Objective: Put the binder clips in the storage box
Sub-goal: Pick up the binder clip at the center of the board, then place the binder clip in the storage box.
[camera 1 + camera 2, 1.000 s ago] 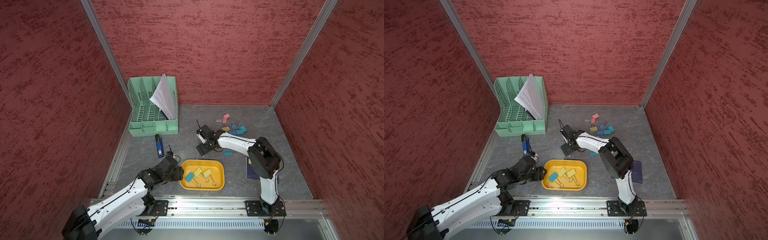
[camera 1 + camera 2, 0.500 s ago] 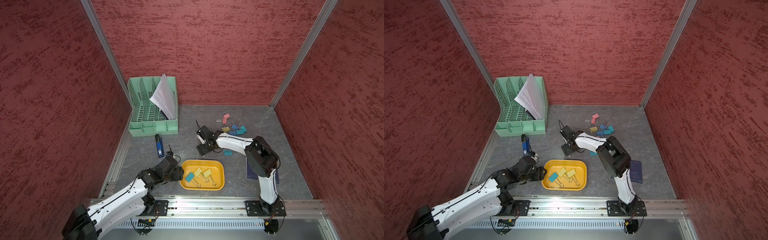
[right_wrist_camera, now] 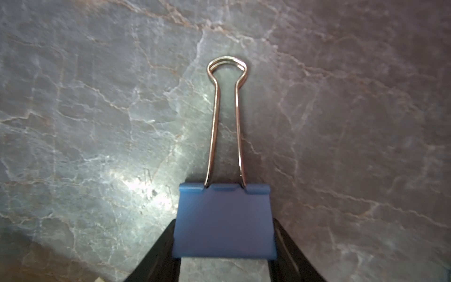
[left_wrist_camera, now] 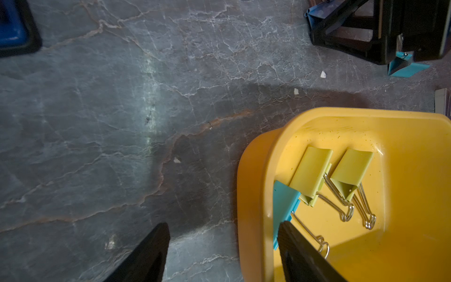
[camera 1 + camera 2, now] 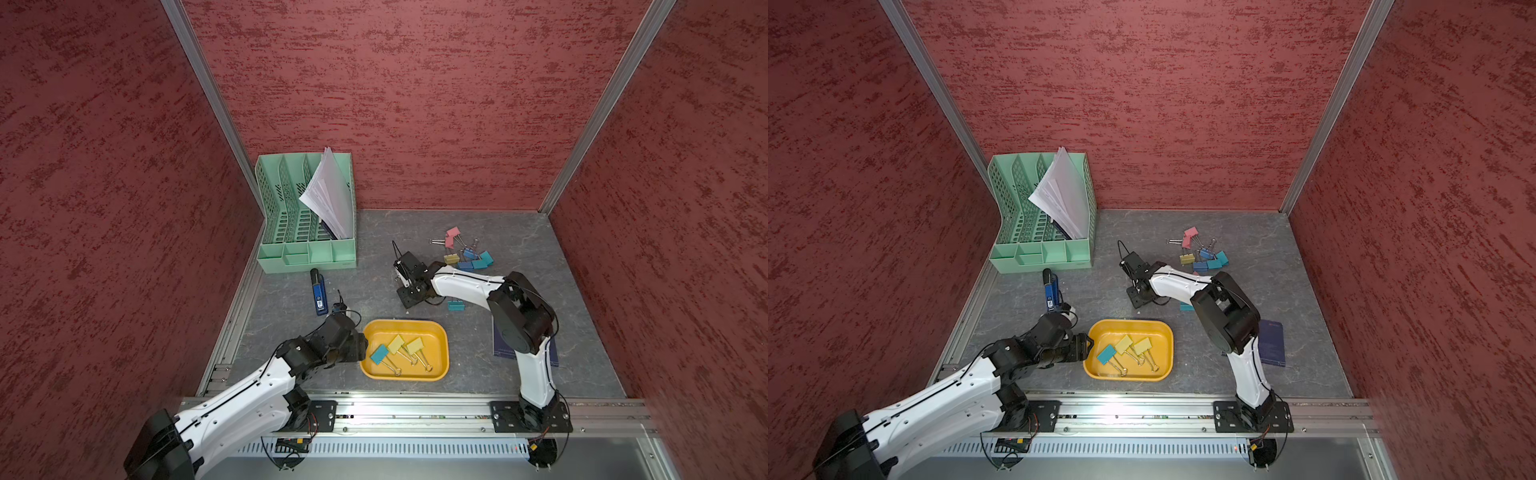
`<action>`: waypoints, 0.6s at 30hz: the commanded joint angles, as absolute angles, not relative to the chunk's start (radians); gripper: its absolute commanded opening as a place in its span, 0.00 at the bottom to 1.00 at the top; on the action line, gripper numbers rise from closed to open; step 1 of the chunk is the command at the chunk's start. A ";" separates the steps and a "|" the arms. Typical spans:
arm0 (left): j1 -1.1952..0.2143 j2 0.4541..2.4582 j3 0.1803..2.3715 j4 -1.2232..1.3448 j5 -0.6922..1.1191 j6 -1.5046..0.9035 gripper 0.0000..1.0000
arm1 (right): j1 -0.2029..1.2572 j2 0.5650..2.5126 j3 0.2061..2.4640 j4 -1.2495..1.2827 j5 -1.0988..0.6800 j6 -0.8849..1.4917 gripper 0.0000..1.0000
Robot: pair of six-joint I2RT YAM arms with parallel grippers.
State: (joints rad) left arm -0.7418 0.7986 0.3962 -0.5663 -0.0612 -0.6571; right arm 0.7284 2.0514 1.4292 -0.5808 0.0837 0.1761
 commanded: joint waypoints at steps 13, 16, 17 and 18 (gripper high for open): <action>-0.747 0.798 0.393 -0.551 -0.069 -0.650 0.74 | 0.782 1.679 1.402 -0.764 0.089 0.064 0.45; -0.747 0.798 0.393 -0.550 -0.067 -0.650 0.74 | 0.880 1.599 1.319 -0.810 0.088 0.033 0.47; -0.748 0.798 0.393 -0.550 -0.066 -0.650 0.74 | 0.911 1.576 1.285 -0.825 0.086 0.032 0.48; -0.747 0.797 0.393 -0.549 -0.067 -0.649 0.75 | 0.935 1.557 1.253 -0.837 0.088 0.035 0.48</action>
State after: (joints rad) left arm -0.7418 0.7986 0.3962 -0.5663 -0.0608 -0.6567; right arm 0.8623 1.5799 1.3357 -0.7322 0.0998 0.0685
